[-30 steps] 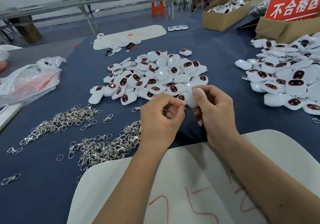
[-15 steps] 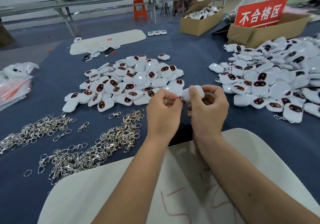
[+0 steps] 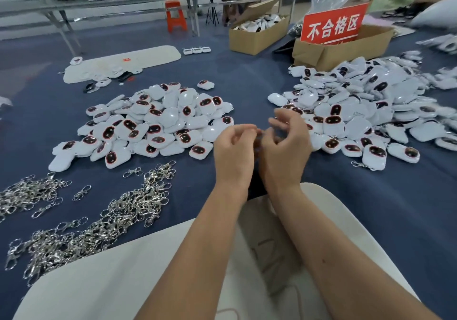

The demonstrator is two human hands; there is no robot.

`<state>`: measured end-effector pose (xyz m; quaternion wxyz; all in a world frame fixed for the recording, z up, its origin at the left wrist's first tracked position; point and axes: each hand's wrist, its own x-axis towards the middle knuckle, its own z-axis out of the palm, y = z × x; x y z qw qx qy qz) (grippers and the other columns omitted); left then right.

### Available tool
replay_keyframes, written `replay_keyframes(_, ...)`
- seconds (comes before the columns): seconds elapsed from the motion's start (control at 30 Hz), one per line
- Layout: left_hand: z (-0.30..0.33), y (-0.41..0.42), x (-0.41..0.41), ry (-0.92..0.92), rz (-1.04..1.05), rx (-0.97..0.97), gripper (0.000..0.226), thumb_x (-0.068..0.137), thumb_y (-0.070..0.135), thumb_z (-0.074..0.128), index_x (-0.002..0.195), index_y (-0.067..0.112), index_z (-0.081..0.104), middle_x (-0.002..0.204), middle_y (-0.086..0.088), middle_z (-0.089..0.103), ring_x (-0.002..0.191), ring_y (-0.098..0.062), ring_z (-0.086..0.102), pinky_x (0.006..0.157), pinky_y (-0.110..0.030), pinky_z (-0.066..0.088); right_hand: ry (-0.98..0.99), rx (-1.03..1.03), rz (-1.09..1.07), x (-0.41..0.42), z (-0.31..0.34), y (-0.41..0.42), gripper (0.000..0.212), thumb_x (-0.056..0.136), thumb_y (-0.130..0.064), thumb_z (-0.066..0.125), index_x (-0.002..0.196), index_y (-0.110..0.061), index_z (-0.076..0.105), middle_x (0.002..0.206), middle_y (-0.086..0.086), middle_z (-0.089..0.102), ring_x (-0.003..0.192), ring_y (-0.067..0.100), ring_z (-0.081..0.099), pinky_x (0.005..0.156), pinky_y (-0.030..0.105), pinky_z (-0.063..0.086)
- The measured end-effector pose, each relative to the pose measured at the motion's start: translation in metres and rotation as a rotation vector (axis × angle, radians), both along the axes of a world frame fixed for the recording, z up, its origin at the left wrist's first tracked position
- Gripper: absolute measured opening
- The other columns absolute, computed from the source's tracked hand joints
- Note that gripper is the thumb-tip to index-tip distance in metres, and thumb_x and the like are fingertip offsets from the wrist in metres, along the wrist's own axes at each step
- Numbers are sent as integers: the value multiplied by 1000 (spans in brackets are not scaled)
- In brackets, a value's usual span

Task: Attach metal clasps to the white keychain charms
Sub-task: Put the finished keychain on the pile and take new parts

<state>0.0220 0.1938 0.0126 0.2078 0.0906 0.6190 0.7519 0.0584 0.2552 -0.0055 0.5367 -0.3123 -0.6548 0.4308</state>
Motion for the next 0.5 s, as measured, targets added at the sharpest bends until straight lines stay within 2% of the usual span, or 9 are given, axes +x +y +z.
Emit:
replay_keyframes(0.1, -6, -24, -10, 183, 149, -187, 14, 88, 6, 64, 92, 15, 73, 85, 1, 75, 83, -14, 70, 81, -33, 57, -208, 228, 168, -4, -2, -17, 28, 86, 6, 61, 109, -7, 71, 107, 3, 70, 97, 19, 67, 86, 41, 56)
replay_keyframes(0.17, -5, -44, -18, 277, 204, -264, 14, 85, 5, 64, 90, 16, 71, 83, 2, 72, 80, -14, 67, 82, -37, 57, -349, 354, 285, -7, -5, -29, 20, 89, 0, 64, 105, -8, 72, 104, 3, 71, 100, 23, 63, 86, 37, 51)
replay_keyframes(0.27, -3, -79, -29, 491, 269, -451, 14, 86, 8, 63, 92, 19, 69, 87, 8, 70, 86, -15, 66, 87, -39, 55, -481, 539, 438, -10, -6, -44, 19, 93, -4, 65, 110, -8, 73, 109, 5, 72, 107, 26, 57, 89, 31, 45)
replay_keyframes(0.33, -5, -105, -37, 723, 306, -738, 20, 86, 11, 60, 102, 20, 68, 101, 5, 70, 100, -21, 60, 92, -39, 50, -570, 702, 537, -13, -5, -51, 27, 90, -5, 65, 117, -8, 71, 118, 5, 70, 117, 28, 55, 97, 35, 45)
replay_keyframes(0.4, -11, -127, -44, 901, 236, -1040, 29, 89, 17, 56, 116, 21, 67, 119, 1, 66, 113, -27, 50, 98, -41, 44, -706, 844, 630, -17, -6, -56, 38, 93, -10, 61, 131, -13, 66, 133, 2, 65, 130, 26, 50, 107, 39, 41)
replay_keyframes(0.43, -13, -134, -46, 921, 178, -1118, 31, 92, 20, 54, 120, 23, 67, 125, 2, 63, 117, -27, 48, 99, -41, 42, -750, 869, 668, -18, -8, -57, 41, 95, -12, 58, 135, -15, 64, 139, 0, 62, 134, 24, 47, 111, 40, 39)
replay_keyframes(0.5, -16, -142, -47, 889, 119, -1158, 30, 96, 25, 53, 122, 26, 67, 127, 4, 62, 118, -27, 48, 97, -41, 43, -742, 817, 720, -18, -10, -56, 44, 96, -10, 60, 139, -16, 62, 143, 1, 60, 138, 23, 46, 115, 37, 37)
